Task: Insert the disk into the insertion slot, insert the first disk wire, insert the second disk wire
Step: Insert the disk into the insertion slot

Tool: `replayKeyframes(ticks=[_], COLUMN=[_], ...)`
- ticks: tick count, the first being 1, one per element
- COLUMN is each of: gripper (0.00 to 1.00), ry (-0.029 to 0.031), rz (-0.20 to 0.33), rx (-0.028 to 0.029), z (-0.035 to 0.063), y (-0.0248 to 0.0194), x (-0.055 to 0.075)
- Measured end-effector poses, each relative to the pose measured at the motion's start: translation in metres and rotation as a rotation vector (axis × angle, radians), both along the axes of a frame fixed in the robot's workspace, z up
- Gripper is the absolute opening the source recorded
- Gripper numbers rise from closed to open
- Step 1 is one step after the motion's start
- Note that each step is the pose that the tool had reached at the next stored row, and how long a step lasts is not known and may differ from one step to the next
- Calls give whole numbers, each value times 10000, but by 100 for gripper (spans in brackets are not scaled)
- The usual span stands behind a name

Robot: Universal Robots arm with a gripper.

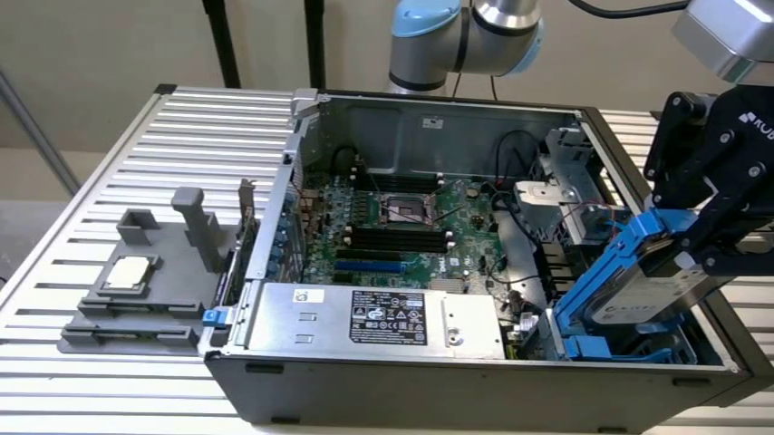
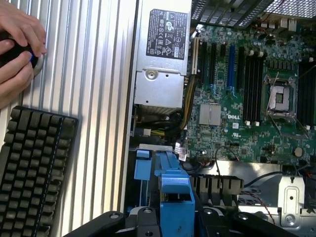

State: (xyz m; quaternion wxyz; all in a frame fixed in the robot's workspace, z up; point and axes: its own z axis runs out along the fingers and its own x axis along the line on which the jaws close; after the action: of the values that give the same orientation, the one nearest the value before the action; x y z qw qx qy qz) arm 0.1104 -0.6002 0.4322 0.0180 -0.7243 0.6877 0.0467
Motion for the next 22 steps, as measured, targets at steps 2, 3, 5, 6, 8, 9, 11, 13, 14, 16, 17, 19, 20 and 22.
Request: replayKeyframes(ticks=[2,3,5,6,8,9,11,13,14,16,17,19,20,22], gripper=[32,32,32,32,32,32,32,32,32,32,32,32,32,32], ry=[0,0,0,0,0,-1,-1,0,0,0,0,0,0,0], rz=[-83,-133,-232,-250,-253,-253,-253,-254,-254,-254,-254,-268,-294,-363], rx=[-1,-1,-1,1,1,1,1,1,1,1,0,1,1,0], z=[0,0,1,-1,-1,-1,-1,0,-1,-1,0,0,0,0], y=[0,0,0,0,0,0,0,0,0,0,0,0,0,0], x=[0,0,0,1,0,0,0,0,0,0,0,0,0,0])
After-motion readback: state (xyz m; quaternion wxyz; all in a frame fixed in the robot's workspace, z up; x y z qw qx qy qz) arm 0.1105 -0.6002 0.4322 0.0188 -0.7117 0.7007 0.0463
